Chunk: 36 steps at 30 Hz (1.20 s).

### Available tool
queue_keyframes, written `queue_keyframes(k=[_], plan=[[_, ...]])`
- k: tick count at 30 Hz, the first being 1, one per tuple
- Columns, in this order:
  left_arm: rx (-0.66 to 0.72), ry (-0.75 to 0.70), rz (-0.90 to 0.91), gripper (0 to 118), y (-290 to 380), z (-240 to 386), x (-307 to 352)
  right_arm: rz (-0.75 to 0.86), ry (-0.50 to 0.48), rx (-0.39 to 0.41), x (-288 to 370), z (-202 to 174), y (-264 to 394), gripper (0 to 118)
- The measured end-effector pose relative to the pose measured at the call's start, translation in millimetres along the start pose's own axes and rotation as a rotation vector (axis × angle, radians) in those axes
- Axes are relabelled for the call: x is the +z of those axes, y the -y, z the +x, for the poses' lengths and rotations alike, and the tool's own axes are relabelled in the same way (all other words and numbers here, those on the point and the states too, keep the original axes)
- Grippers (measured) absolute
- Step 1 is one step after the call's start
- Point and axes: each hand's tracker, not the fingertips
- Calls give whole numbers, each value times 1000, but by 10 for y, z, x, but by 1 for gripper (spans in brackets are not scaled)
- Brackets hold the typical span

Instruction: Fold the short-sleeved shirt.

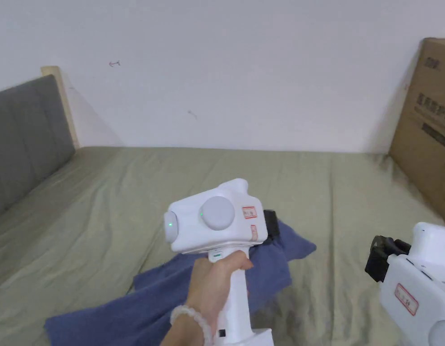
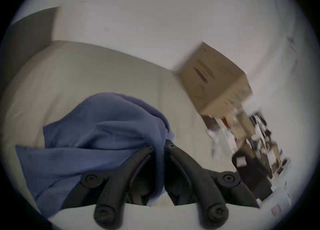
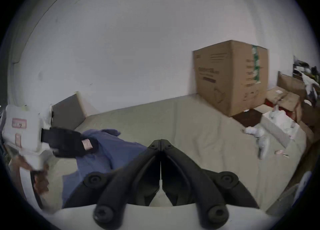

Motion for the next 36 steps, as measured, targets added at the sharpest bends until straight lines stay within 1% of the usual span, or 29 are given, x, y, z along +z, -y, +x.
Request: queue_keyframes(k=[3,6,7,9,10,11,12,13,14,16,18,19,20,21,22,23,24,26,27,28,29,31,32,36], plan=[[-97,80,-105,6,371,580,-453,17,93,-16,123,379,-57,0],[-70,114,-253,6,902,837,-912,14,158,-56,213,706,-36,1],[-76,102,-304,6,1080,878,-1037,10,161,-64,221,787,-16,1],[-158,55,-400,6,1511,883,-1347,-13,200,-96,222,944,49,1],[-197,23,-453,6,1687,871,-1469,-24,207,-107,217,996,85,1],[-206,-9,-516,6,1863,832,-1565,-35,208,-116,204,1038,125,1],[-201,-22,-545,6,2011,785,-1617,-43,211,-121,201,1068,168,0],[-226,-33,-564,6,2114,744,-1638,-51,215,-123,195,1081,205,1],[-240,-76,-555,6,2182,728,-1630,-62,217,-124,181,1094,244,1],[-295,-41,-495,6,2142,776,-1585,-83,223,-122,119,1079,300,1],[-308,-45,-514,7,2052,822,-1556,-98,214,-138,67,1050,331,1],[-310,-40,-508,13,2008,826,-1546,-102,205,-146,44,1014,335,1],[-312,-35,-503,27,1964,819,-1525,-104,195,-146,34,974,333,1],[-307,-30,-496,63,1890,817,-1484,-108,182,-131,26,925,328,1],[-301,-29,-485,90,1834,804,-1434,-110,172,-112,24,877,319,0],[-299,-26,-474,101,1766,773,-1369,-113,165,-86,18,825,308,1],[-291,-17,-450,100,1685,730,-1272,-115,155,-66,10,767,294,1],[-275,8,-385,100,1512,655,-1069,-115,141,-58,-5,678,277,1],[-278,-12,-389,98,1425,597,-982,-116,125,-57,-13,618,267,1],[-279,-26,-374,94,1345,528,-887,-119,110,-60,-25,564,266,1],[-276,-35,-346,83,1264,439,-754,-124,94,-58,-36,500,269,0],[-260,-58,-283,28,1145,201,-499,-131,66,-37,-50,376,297,0],[-237,-98,-261,0,1110,49,-365,-140,54,-22,-68,296,328,1],[-189,-239,-199,0,1204,-484,50,-195,8,14,-171,43,516,1]])
